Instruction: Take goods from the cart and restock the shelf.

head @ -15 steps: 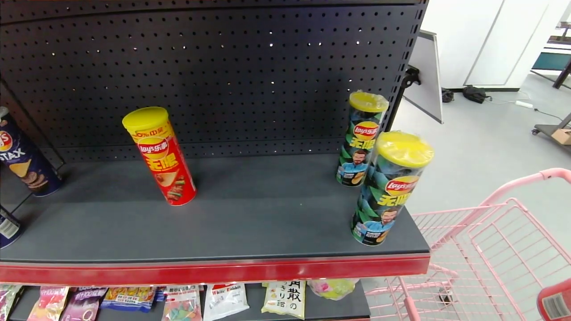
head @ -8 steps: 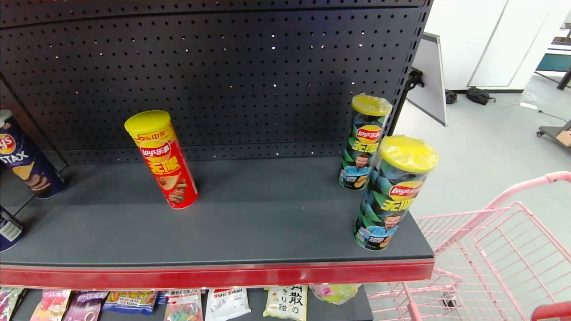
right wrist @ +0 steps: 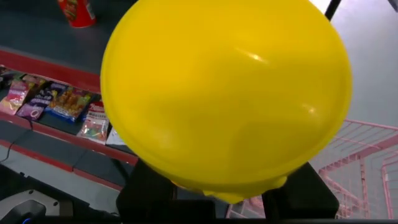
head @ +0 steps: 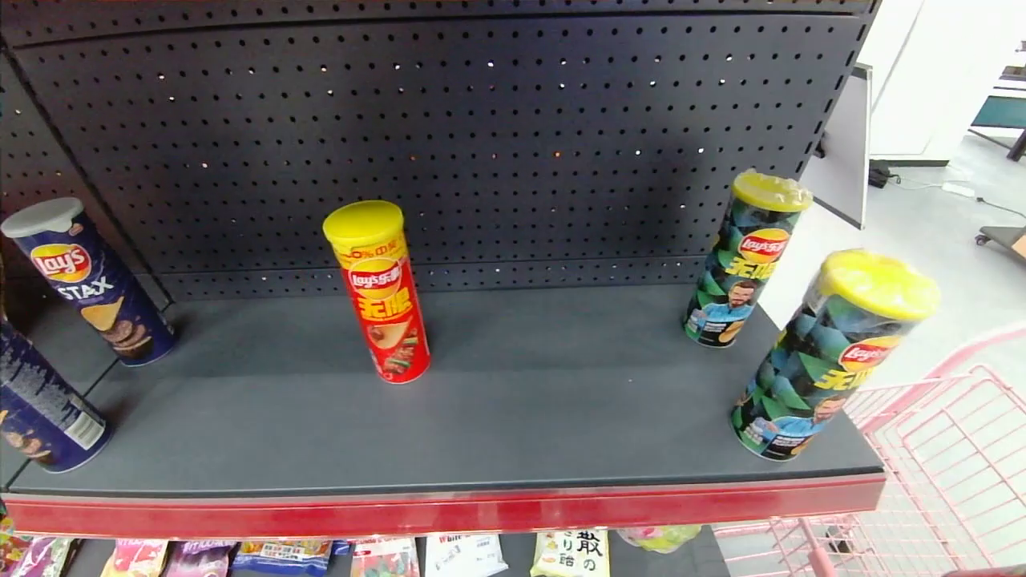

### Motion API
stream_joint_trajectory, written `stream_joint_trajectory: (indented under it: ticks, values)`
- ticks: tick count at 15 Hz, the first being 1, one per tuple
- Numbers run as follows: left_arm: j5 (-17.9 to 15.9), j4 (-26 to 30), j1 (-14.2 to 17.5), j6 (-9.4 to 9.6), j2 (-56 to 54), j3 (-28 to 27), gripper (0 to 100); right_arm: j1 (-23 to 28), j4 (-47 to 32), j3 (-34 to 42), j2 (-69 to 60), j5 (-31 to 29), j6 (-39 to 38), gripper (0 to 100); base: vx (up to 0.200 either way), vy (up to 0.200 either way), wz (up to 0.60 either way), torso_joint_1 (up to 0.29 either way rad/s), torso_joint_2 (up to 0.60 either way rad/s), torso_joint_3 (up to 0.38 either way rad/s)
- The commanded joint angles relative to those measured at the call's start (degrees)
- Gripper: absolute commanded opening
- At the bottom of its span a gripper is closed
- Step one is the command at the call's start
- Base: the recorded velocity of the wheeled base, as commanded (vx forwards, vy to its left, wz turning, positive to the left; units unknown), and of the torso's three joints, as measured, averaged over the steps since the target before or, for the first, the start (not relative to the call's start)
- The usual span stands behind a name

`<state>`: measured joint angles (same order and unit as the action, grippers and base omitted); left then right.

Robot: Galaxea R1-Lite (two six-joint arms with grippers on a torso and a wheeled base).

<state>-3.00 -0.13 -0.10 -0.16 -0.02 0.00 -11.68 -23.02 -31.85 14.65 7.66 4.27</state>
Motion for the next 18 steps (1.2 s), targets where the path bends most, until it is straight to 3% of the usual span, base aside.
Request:
stream_joint_trajectory:
  ticks: [1,4,11,14,18]
  values:
    - [0.01,-0.04,0.01,-0.02,0.02,0.0,100,-0.1,0.08,0.3,-0.15,0.08,0.04,0,0.0,0.2,0.0,-0.002,0.0,0.007]
    - [0.01,0.05,0.01,-0.02,0.02,0.0,100,-0.1,0.16,0.74,-0.24,0.08,0.04,0,0.0,0.2,0.0,0.004,0.0,0.002]
    - [0.01,0.05,0.01,-0.02,0.02,0.0,100,-0.98,0.16,0.92,-0.06,0.96,0.3,0,0.0,0.0,0.0,0.0,0.0,0.0]
    - [0.01,-0.04,0.01,-0.02,0.02,0.0,100,-1.24,0.16,0.92,0.2,0.96,0.22,0,0.2,0.0,0.0,0.002,0.0,0.005]
    - [0.01,0.05,0.01,-0.11,0.02,0.0,100,-3.09,0.08,0.83,0.29,2.1,0.66,0,0.0,0.0,0.0,0.0,0.0,0.0]
